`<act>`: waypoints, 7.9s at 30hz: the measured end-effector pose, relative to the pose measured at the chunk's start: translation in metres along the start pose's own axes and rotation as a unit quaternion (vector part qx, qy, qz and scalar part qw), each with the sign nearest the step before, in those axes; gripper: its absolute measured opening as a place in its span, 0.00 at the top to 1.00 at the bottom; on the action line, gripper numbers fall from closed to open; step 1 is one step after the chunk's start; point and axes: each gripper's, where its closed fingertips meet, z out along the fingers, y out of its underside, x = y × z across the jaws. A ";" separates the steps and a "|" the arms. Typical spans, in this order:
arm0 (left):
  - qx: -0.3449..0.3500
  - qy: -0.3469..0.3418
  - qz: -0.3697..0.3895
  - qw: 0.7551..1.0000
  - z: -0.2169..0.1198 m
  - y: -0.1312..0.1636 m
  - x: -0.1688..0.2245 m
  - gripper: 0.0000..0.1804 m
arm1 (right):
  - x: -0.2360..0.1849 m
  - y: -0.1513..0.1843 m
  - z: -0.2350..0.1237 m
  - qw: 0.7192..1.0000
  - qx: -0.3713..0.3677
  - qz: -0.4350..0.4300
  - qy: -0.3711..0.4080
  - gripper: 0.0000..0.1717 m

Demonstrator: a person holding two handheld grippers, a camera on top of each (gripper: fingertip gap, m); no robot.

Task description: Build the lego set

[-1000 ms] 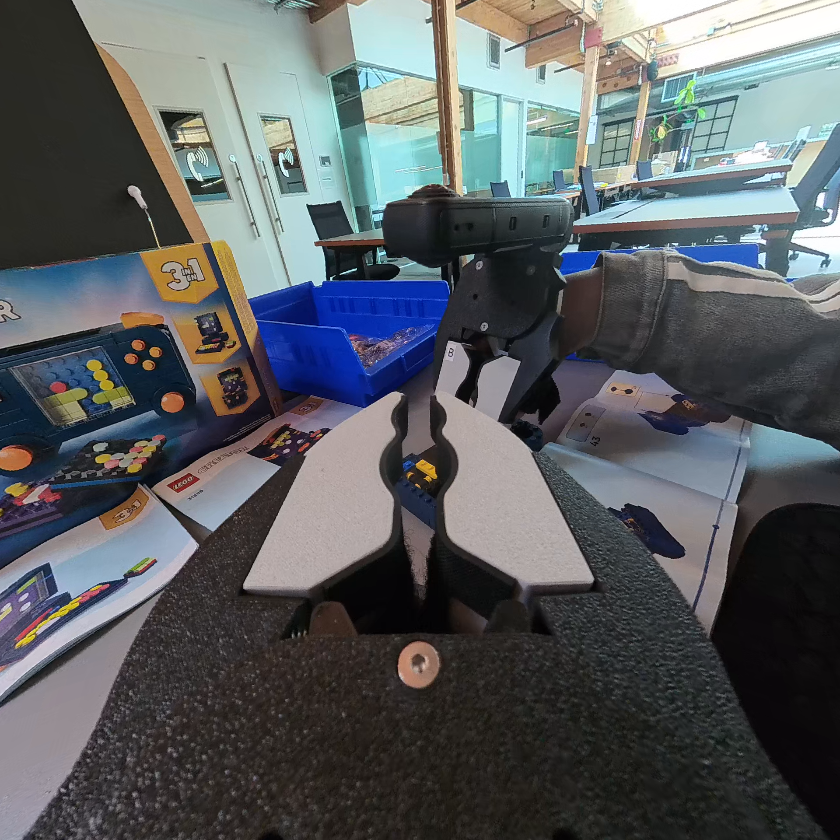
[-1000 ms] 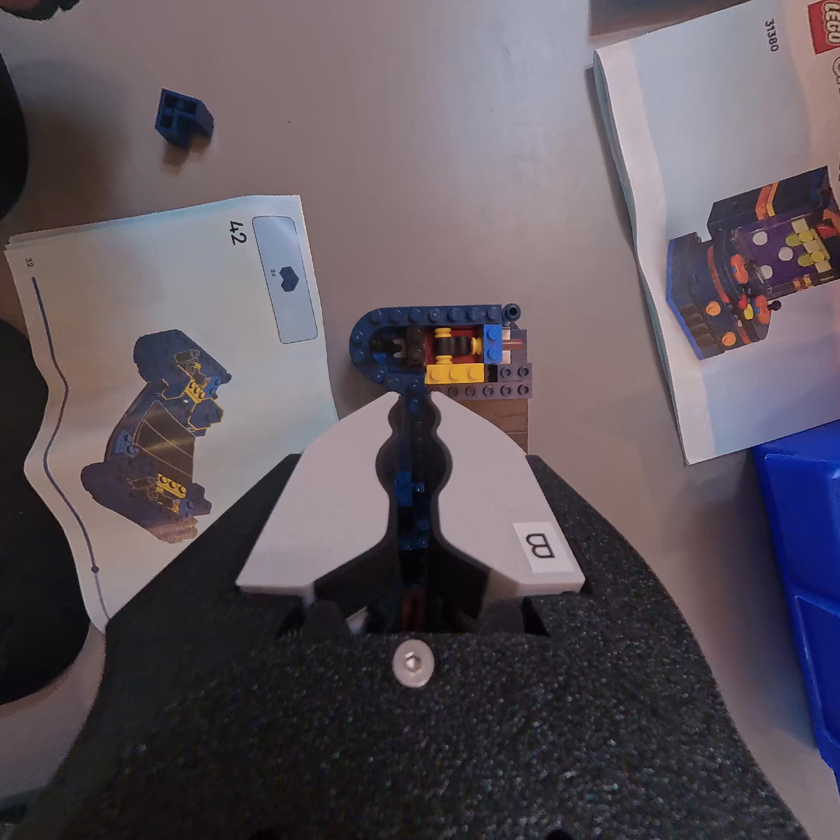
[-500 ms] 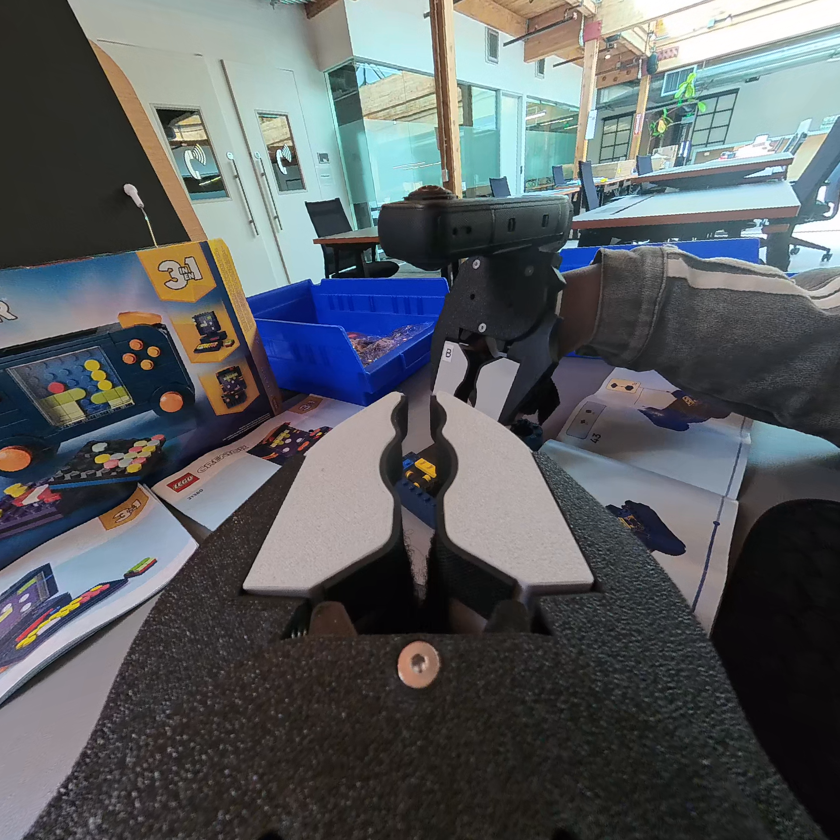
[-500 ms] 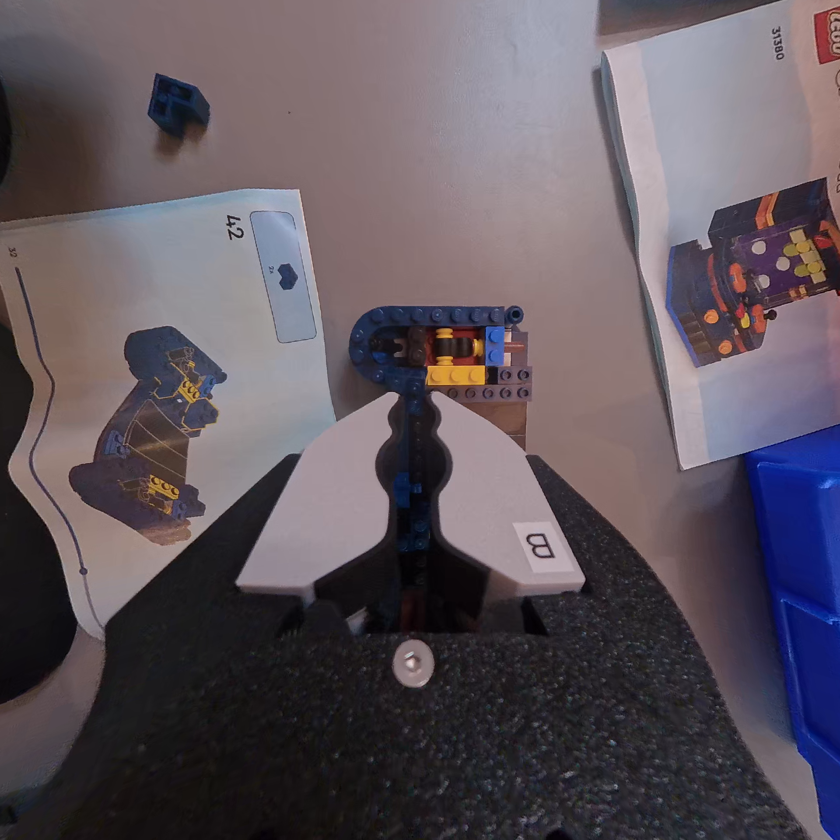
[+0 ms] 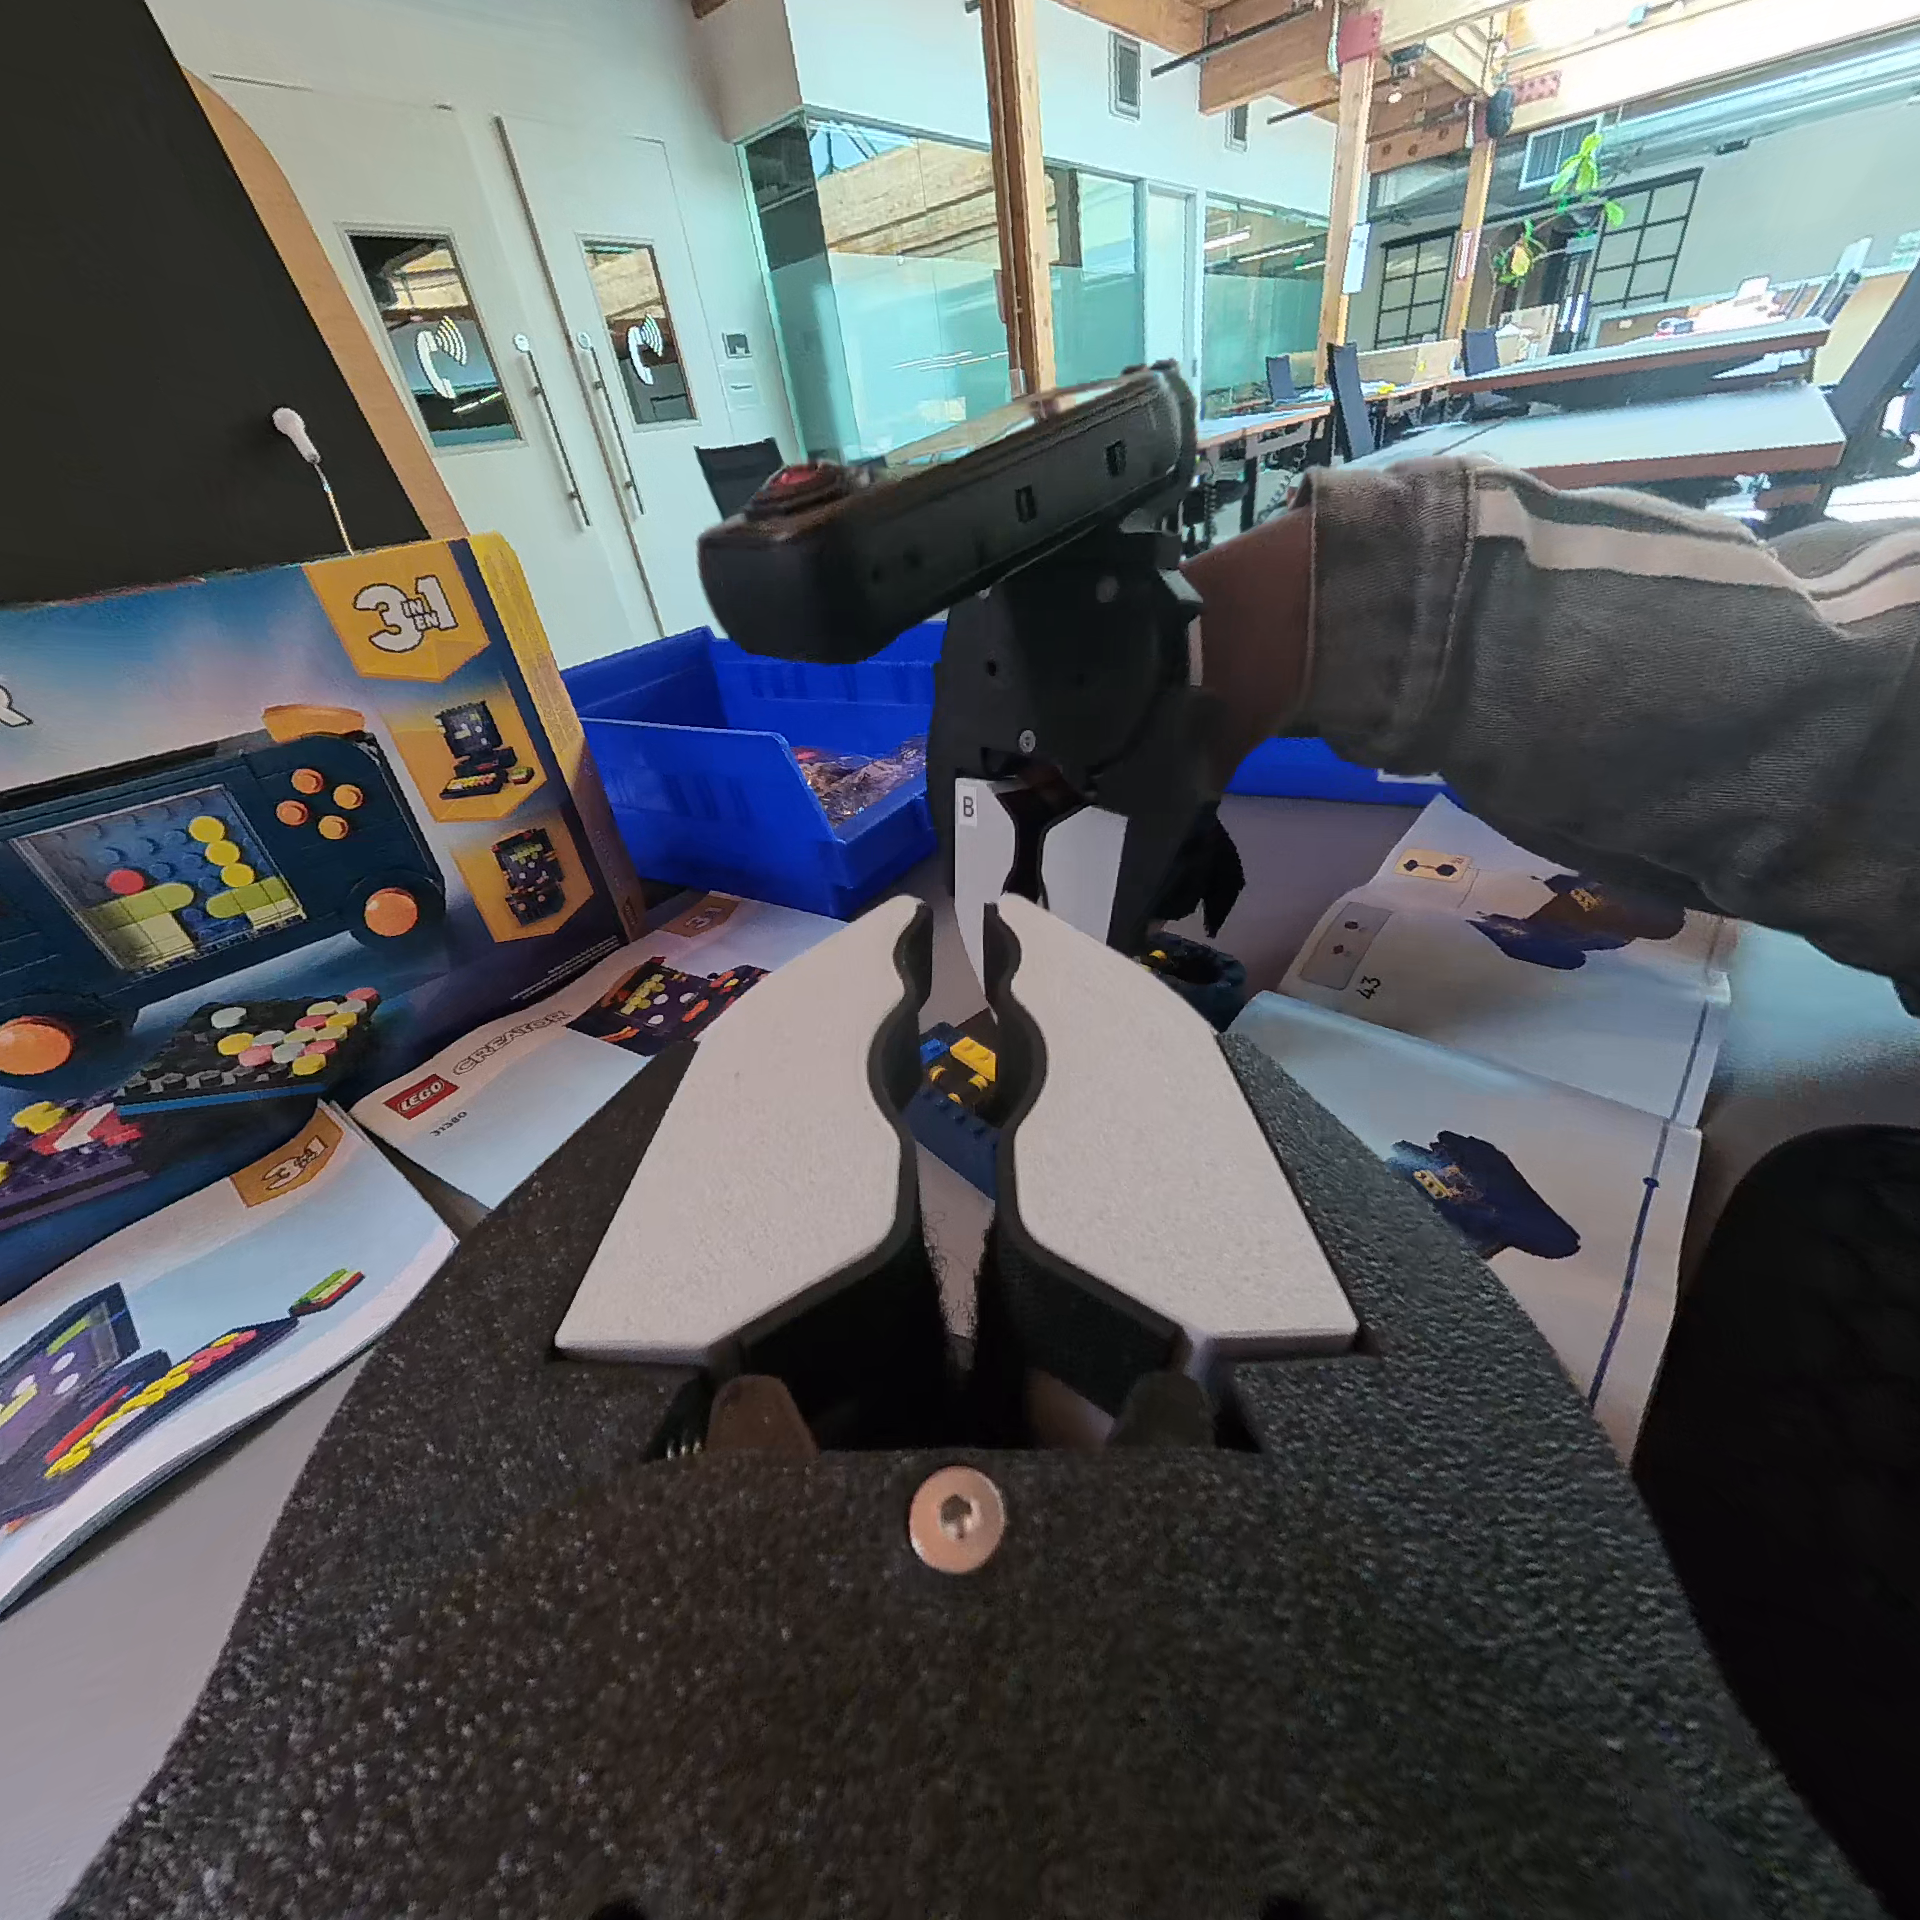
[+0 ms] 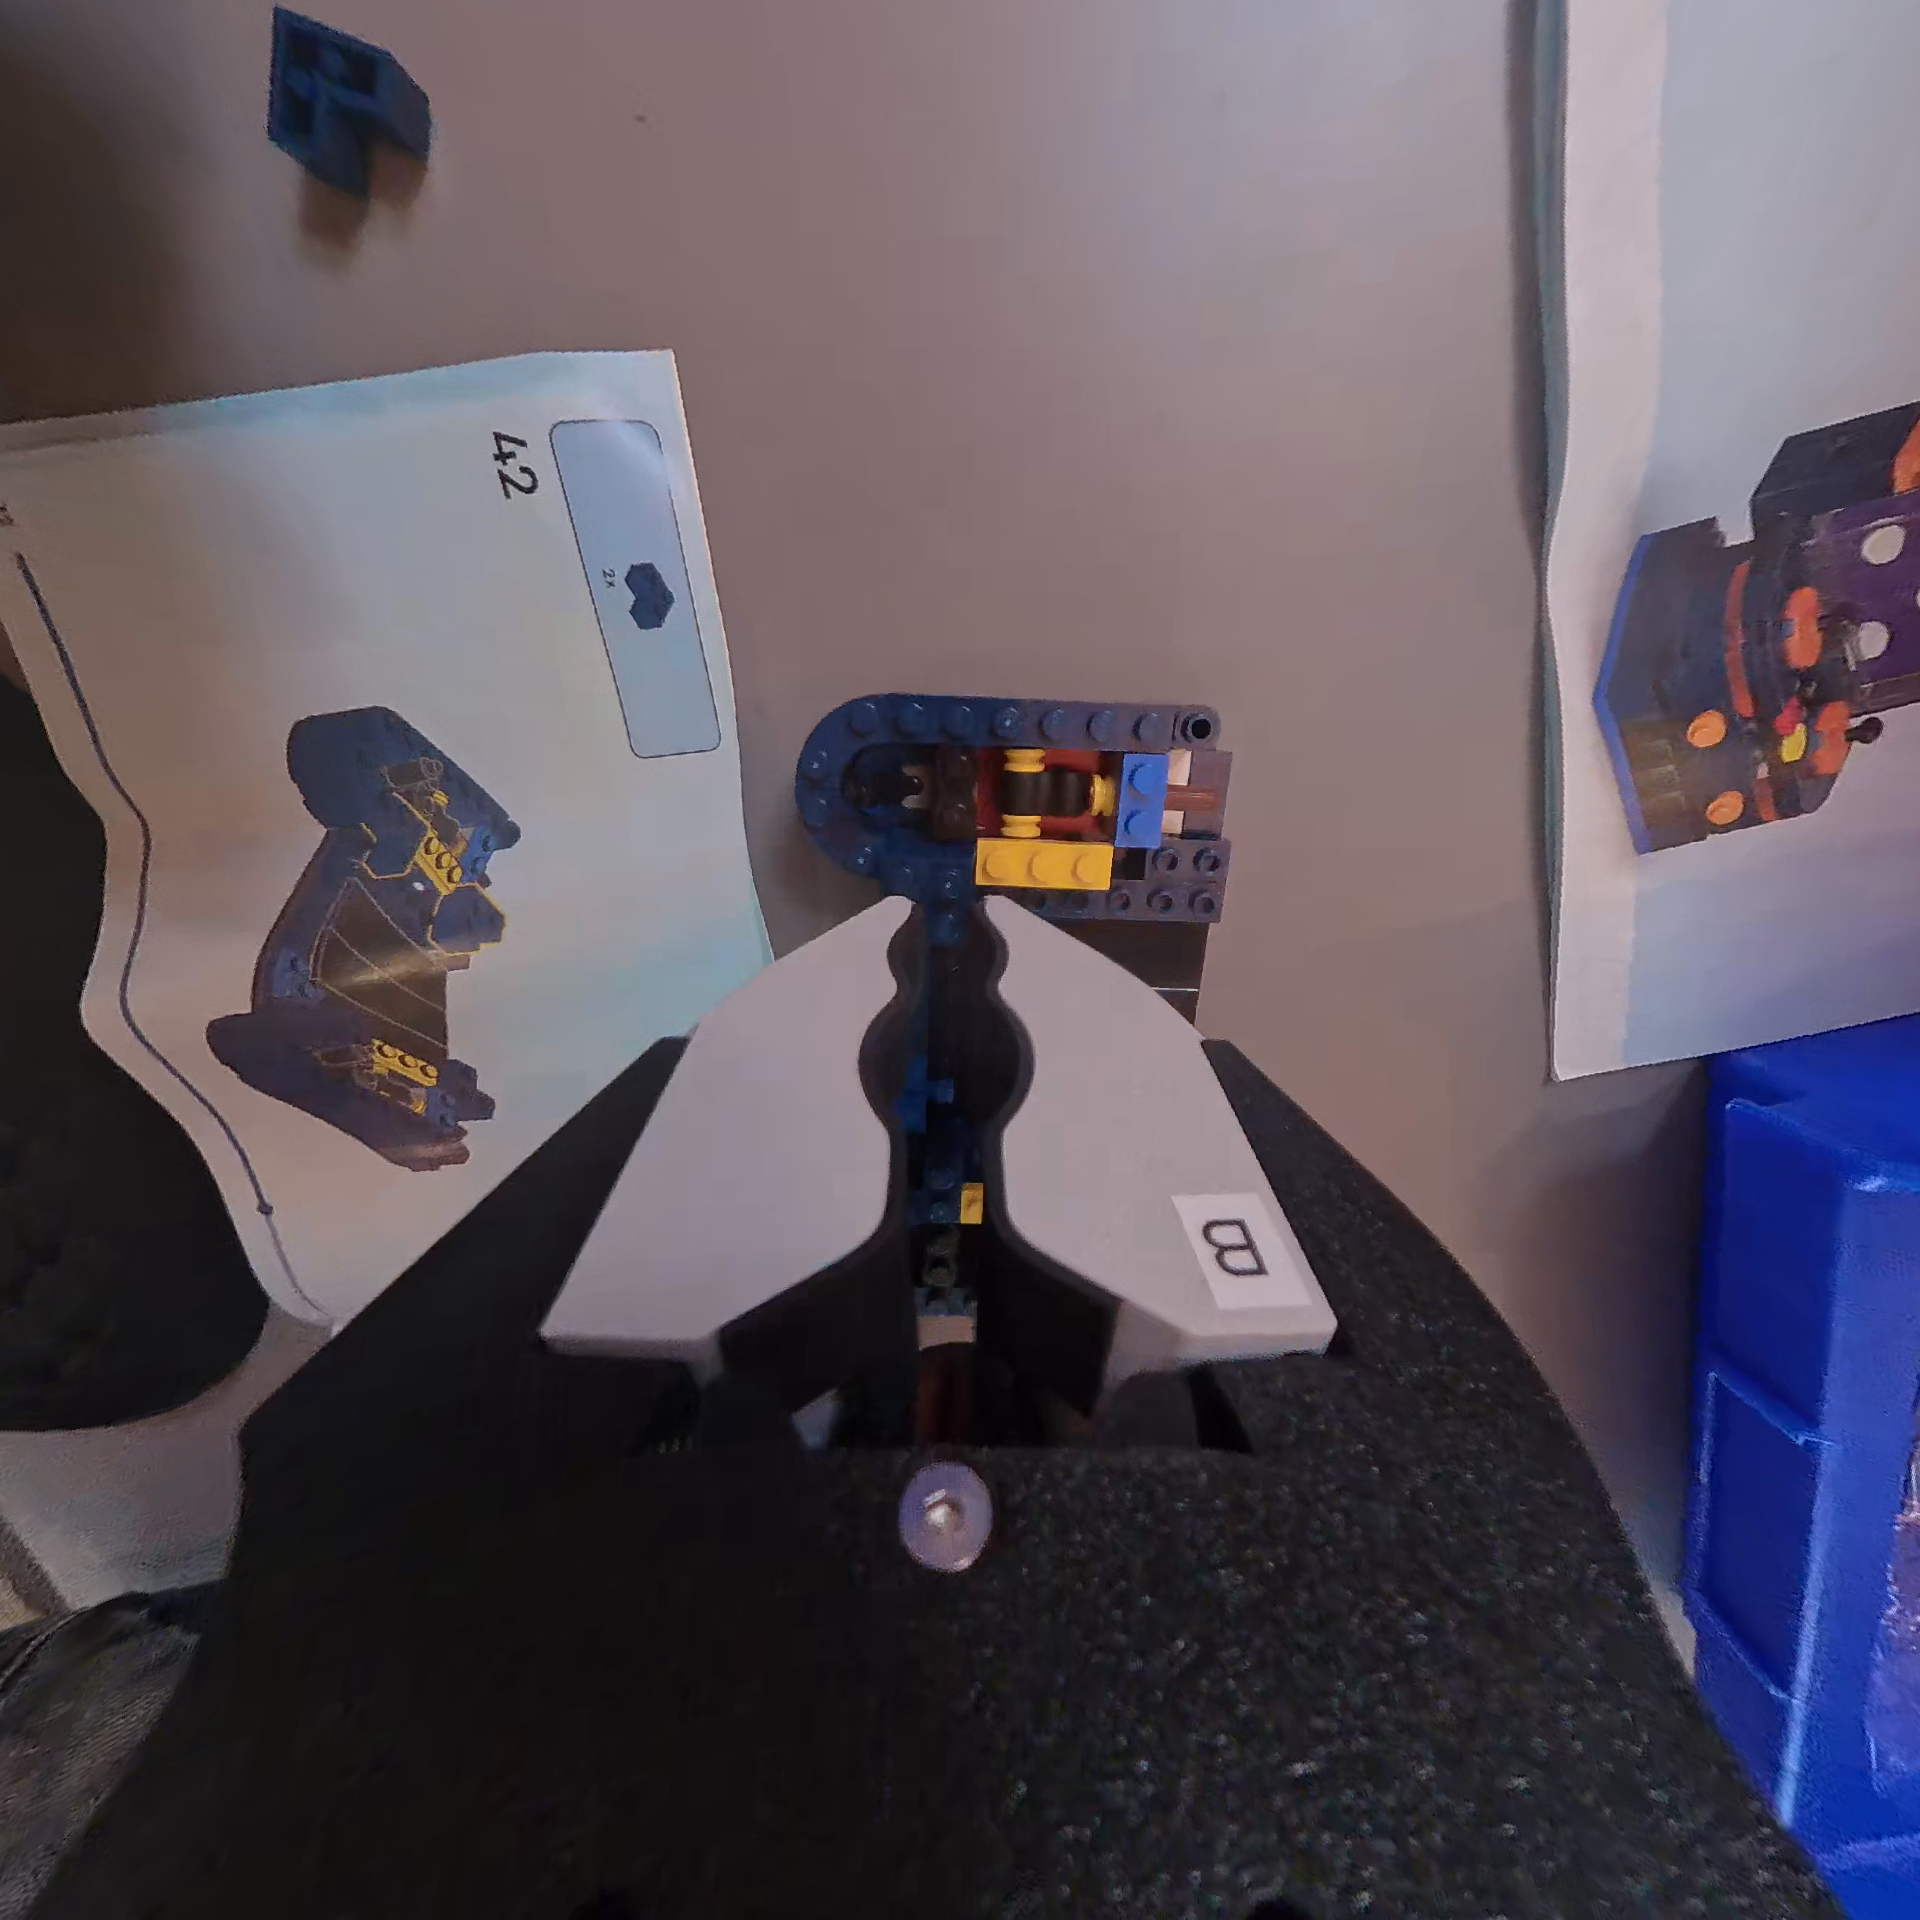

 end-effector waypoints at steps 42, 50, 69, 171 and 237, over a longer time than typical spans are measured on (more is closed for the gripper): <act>-0.076 0.008 -0.001 0.997 0.006 0.027 0.003 0.95 | -0.002 -0.016 -0.002 0.958 0.271 -0.064 0.061 0.99; -0.089 0.006 -0.007 0.996 0.007 0.034 0.000 0.96 | -0.002 -0.016 -0.002 0.955 0.280 -0.062 0.079 0.99; -0.103 0.013 0.003 0.995 0.008 0.038 0.003 0.96 | 0.006 -0.011 -0.020 0.952 0.292 -0.041 0.084 1.00; 0.247 0.200 -0.520 0.793 -0.022 -0.044 0.013 0.91 | -0.031 -0.002 -0.137 0.769 0.622 0.142 0.030 0.94; 0.081 0.200 -0.384 0.898 0.000 -0.019 0.057 0.87 | -0.073 -0.054 -0.110 0.811 0.533 -0.089 0.222 0.90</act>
